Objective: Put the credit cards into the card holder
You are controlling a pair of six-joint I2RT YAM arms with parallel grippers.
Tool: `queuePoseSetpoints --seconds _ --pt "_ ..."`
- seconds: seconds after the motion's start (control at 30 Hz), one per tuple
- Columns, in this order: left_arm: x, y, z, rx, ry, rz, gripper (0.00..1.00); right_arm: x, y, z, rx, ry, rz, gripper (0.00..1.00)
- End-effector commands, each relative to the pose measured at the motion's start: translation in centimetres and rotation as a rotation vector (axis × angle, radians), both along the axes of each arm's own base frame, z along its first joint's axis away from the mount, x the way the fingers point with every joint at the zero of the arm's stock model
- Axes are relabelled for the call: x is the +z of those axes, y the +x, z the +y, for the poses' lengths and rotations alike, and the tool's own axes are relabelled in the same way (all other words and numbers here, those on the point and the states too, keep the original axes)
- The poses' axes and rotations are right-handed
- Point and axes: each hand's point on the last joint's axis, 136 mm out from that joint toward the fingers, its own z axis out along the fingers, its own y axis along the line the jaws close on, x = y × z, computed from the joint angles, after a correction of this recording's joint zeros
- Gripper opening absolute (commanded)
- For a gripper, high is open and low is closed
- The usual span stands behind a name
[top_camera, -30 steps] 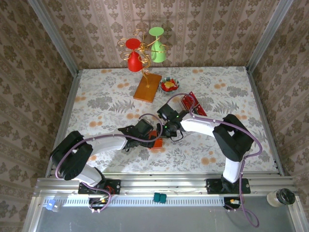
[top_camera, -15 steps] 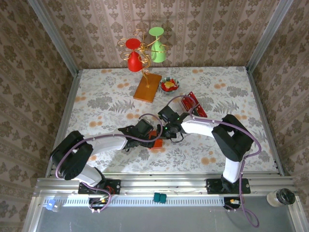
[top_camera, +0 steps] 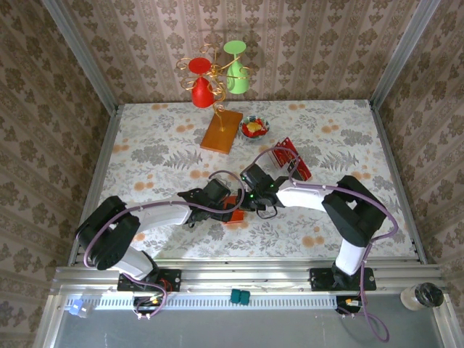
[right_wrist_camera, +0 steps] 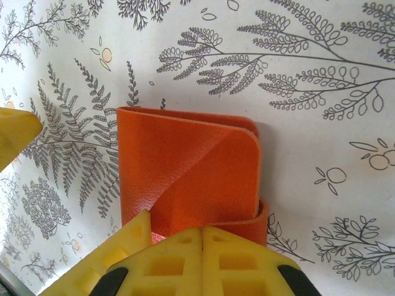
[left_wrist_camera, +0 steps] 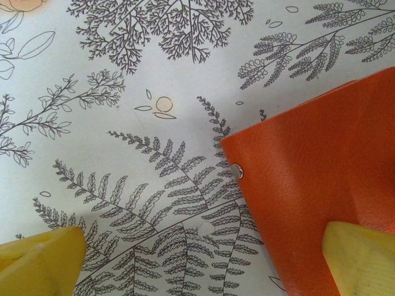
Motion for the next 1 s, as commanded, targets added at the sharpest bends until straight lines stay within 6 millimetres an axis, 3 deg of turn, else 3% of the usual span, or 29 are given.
queuePoseSetpoints --seconds 0.0,0.27,0.57,0.8,0.97 --pt "-2.3 -1.4 1.9 0.003 0.106 0.066 1.00 -4.3 -4.3 -3.3 0.001 -0.174 0.141 0.00" --pt "-1.9 -1.5 2.1 0.002 0.111 0.065 1.00 -5.7 -4.6 -4.2 -0.073 -0.205 0.174 0.00" --pt "-1.7 -1.3 2.0 0.012 0.097 0.056 1.00 -5.2 -5.0 -3.4 -0.066 -0.191 0.232 0.00" --pt "-1.9 -1.7 2.4 0.022 0.097 0.063 1.00 -6.9 -5.3 -4.5 -0.201 -0.176 0.257 0.00" --pt "-1.9 -2.1 2.5 0.029 0.088 0.067 1.00 -7.1 -4.9 -4.3 -0.243 -0.102 0.267 0.00"
